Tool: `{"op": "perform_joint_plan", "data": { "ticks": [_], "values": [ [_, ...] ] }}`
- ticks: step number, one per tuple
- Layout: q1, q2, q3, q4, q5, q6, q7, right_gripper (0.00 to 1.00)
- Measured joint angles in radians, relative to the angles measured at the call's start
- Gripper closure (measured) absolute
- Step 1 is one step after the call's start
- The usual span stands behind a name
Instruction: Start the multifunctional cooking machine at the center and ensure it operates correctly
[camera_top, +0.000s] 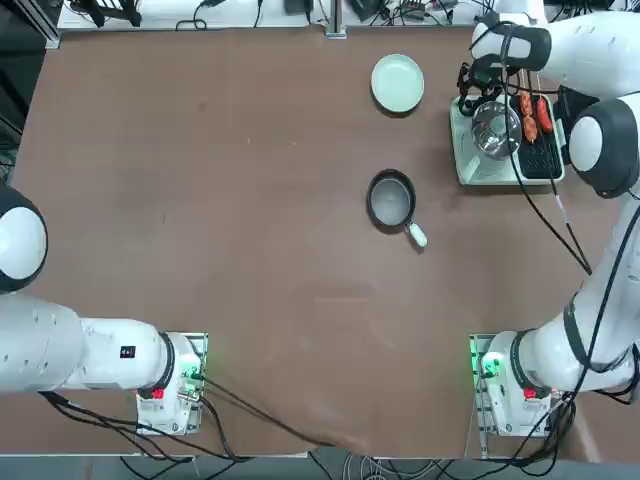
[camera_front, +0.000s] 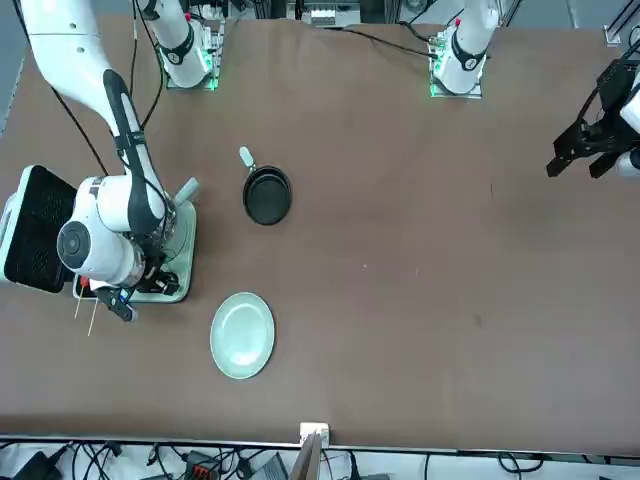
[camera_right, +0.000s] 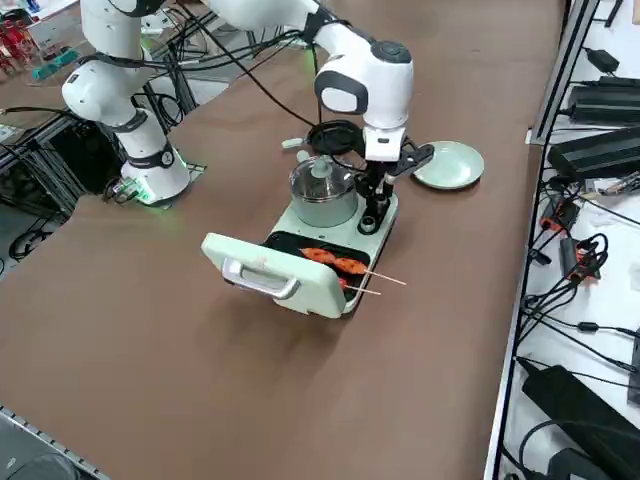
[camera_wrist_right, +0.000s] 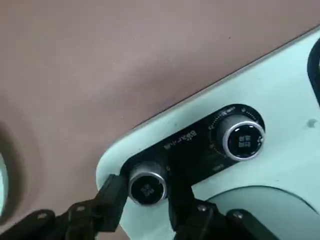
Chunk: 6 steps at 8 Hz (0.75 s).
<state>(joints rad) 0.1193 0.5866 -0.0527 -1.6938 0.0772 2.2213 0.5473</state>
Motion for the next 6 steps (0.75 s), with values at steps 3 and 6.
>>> {"op": "perform_joint_plan", "data": {
  "ticks": [3,6],
  "values": [
    [0.001,0.0,0.0,0.001,-0.001,0.0,0.0,0.58],
    [0.008,0.0,0.002,0.003,-0.039,0.0,-0.006,0.58]
  ]
}}
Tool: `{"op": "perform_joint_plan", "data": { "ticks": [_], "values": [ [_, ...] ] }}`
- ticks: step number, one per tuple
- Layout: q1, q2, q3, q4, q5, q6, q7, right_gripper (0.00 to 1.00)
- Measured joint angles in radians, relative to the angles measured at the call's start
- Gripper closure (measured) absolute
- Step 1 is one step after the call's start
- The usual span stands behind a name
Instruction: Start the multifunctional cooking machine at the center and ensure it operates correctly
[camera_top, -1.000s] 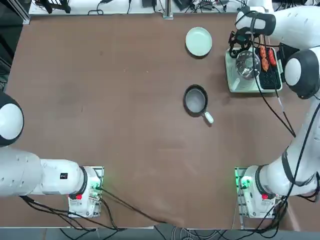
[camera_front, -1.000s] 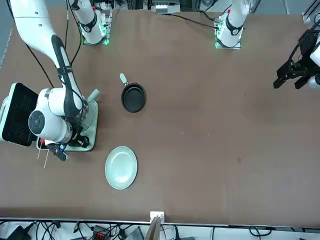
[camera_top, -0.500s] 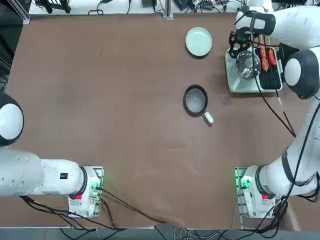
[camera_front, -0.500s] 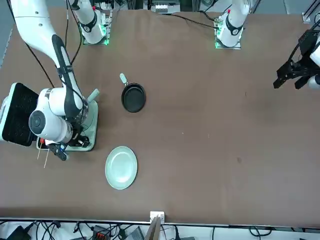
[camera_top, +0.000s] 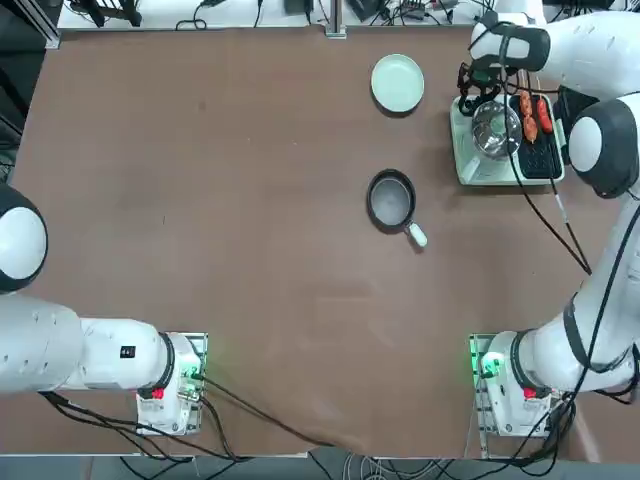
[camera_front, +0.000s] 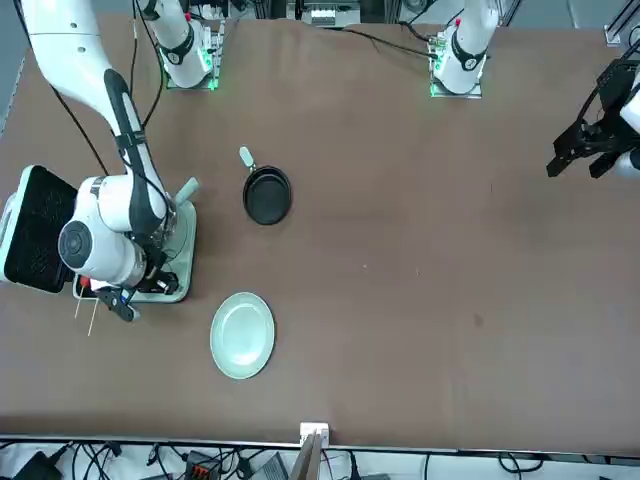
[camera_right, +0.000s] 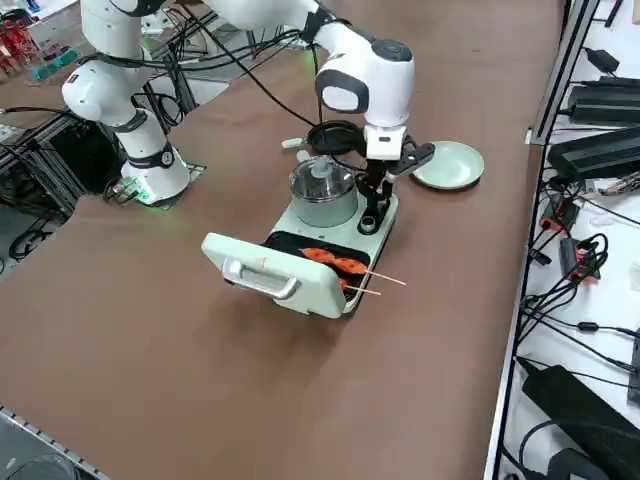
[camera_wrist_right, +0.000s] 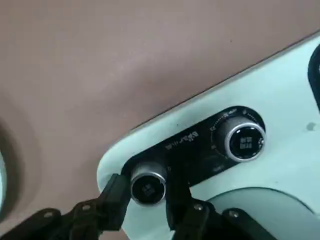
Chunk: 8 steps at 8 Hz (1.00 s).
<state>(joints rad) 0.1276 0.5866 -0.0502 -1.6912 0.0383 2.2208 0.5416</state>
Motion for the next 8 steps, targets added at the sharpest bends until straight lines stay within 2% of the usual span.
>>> {"op": "perform_joint_plan", "data": {
  "ticks": [3,8],
  "values": [
    [0.028,0.001,0.001,0.001,-0.103,0.0,-0.014,0.58],
    [0.029,0.001,0.0,0.002,-0.107,-0.002,-0.12,0.58]
  ]
}}
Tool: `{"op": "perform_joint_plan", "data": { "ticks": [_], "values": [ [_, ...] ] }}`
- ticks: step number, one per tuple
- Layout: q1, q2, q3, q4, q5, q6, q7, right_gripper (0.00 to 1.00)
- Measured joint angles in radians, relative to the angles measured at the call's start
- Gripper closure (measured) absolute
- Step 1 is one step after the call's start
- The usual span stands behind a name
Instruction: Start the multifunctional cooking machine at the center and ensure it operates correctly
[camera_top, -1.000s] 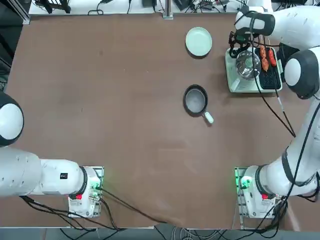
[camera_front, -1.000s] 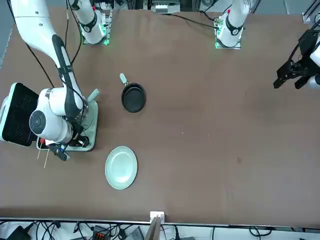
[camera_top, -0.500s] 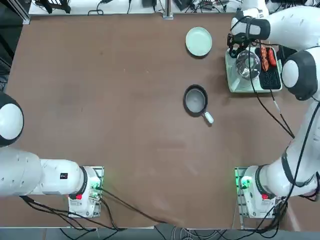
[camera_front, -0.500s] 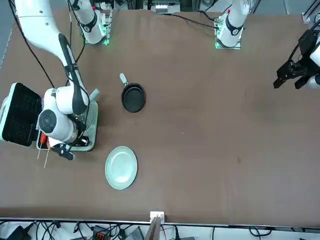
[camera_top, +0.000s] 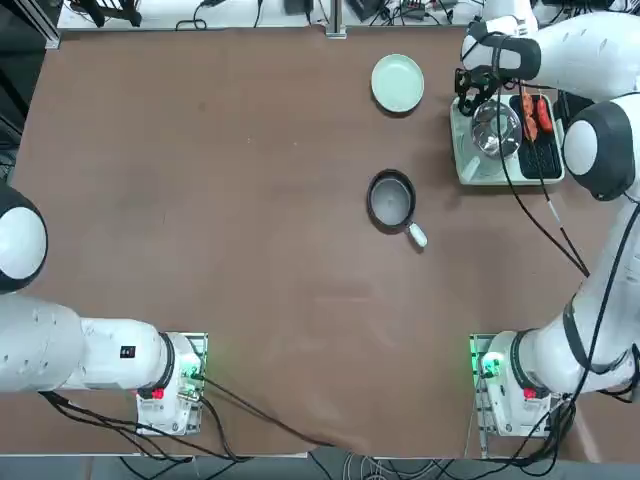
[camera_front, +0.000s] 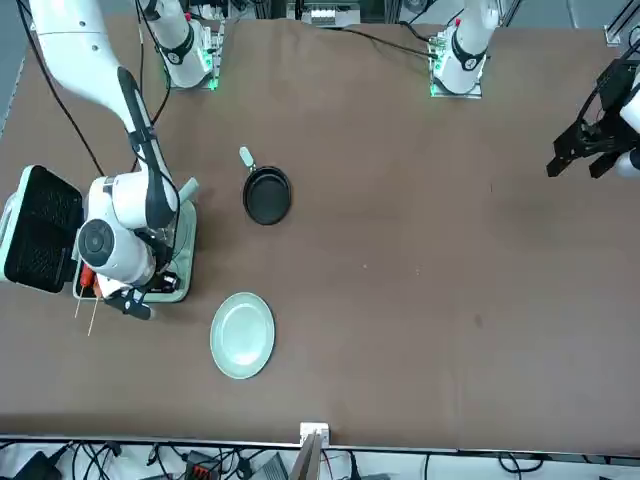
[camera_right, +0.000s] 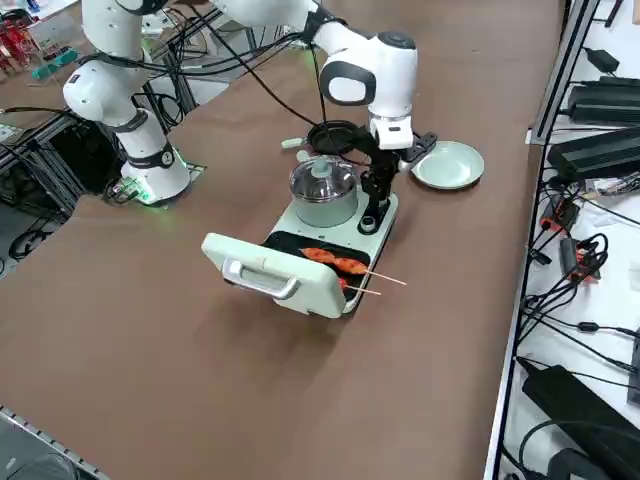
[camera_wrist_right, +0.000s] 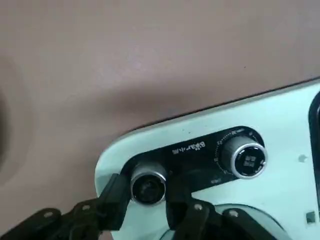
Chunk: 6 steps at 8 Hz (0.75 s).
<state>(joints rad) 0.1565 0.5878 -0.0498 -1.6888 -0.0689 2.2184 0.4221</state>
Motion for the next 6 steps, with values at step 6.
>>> {"op": "perform_joint_plan", "data": {
  "ticks": [6],
  "values": [
    [-0.002,0.0,-0.001,0.001,0.008,-0.001,-0.117,0.58]
  ]
}}
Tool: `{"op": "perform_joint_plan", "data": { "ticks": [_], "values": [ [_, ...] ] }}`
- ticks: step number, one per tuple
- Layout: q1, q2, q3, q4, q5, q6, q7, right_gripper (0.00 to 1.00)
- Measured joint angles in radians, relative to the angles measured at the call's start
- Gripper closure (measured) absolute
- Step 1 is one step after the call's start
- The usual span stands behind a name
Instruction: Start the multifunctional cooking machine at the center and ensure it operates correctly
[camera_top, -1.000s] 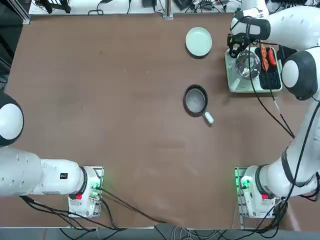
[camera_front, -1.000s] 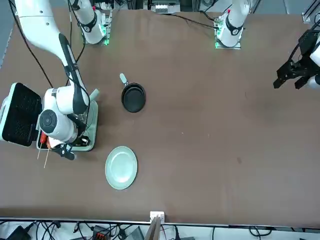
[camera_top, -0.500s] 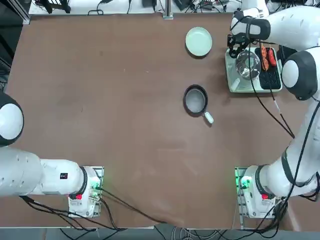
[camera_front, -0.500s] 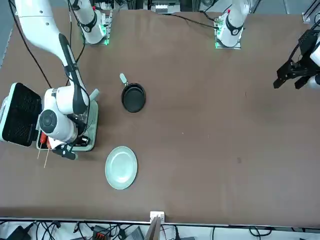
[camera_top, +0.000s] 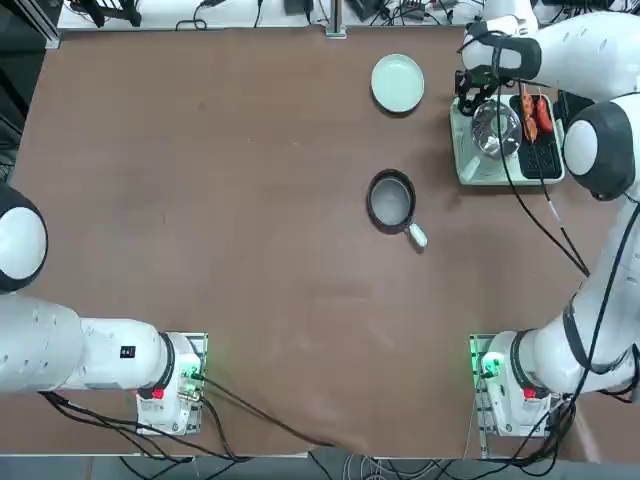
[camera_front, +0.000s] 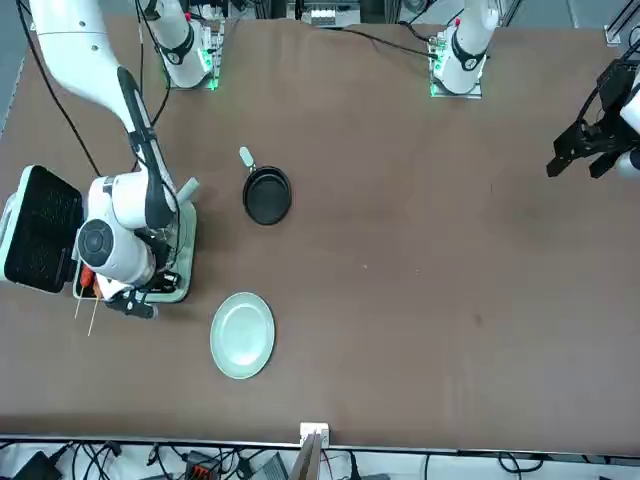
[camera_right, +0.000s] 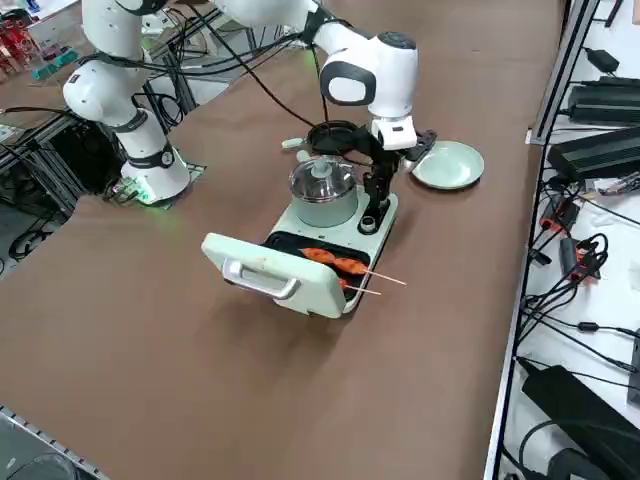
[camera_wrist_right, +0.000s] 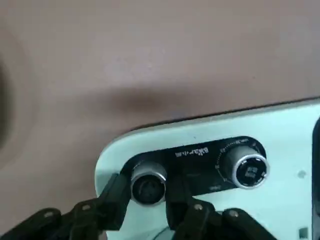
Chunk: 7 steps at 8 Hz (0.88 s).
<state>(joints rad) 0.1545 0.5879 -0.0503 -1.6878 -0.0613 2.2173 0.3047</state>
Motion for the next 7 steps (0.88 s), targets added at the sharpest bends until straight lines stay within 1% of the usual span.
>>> {"op": "perform_joint_plan", "data": {
  "ticks": [7],
  "values": [
    [-0.001,0.0,0.0,0.001,0.002,-0.001,-0.047,0.58]
  ]
}}
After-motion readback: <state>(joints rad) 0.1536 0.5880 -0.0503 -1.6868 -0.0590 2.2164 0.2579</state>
